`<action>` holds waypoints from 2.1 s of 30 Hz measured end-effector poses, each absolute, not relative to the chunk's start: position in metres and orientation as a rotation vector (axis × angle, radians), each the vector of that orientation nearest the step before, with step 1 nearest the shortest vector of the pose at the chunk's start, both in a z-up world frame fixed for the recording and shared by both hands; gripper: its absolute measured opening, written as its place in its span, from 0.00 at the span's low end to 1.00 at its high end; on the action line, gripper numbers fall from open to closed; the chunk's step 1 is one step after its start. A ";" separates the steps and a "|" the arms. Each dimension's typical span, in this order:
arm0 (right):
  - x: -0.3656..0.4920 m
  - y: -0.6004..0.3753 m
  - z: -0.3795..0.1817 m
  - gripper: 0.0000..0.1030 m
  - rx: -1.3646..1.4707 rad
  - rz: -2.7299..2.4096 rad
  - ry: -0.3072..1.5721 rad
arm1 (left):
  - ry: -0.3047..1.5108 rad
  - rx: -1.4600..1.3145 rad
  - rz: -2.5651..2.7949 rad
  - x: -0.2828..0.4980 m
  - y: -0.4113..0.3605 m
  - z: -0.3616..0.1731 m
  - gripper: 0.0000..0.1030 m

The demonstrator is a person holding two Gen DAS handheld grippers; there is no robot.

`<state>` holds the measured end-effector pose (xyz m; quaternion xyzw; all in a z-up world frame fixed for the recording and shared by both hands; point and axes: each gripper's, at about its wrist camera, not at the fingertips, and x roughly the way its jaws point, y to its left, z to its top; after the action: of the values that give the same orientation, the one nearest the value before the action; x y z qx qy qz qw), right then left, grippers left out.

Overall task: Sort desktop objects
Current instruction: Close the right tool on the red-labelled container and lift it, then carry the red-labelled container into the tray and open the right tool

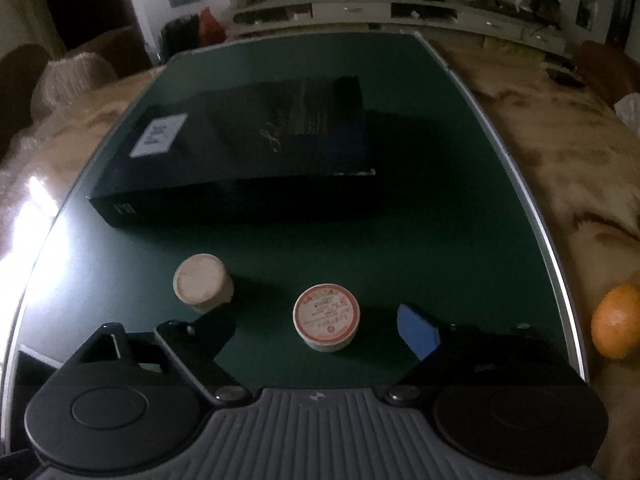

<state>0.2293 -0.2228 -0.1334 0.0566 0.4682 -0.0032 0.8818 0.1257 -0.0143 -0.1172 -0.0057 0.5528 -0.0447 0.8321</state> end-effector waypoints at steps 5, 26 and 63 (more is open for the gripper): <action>0.238 -0.223 -0.146 0.75 0.111 -0.021 1.015 | 1.172 -0.032 -0.096 0.120 -0.008 -0.115 0.74; 0.250 -0.225 -0.157 0.44 0.095 -0.056 1.053 | 1.184 -0.046 -0.089 0.111 0.003 -0.119 0.76; 0.118 -0.189 -0.132 0.44 0.004 0.083 1.125 | 1.132 -0.090 -0.084 0.101 0.014 -0.096 0.76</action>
<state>0.1178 -0.1890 -0.1324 0.0018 0.5333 0.0394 0.8450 0.1013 0.0144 -0.0957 -0.0425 0.5361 -0.0396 0.8421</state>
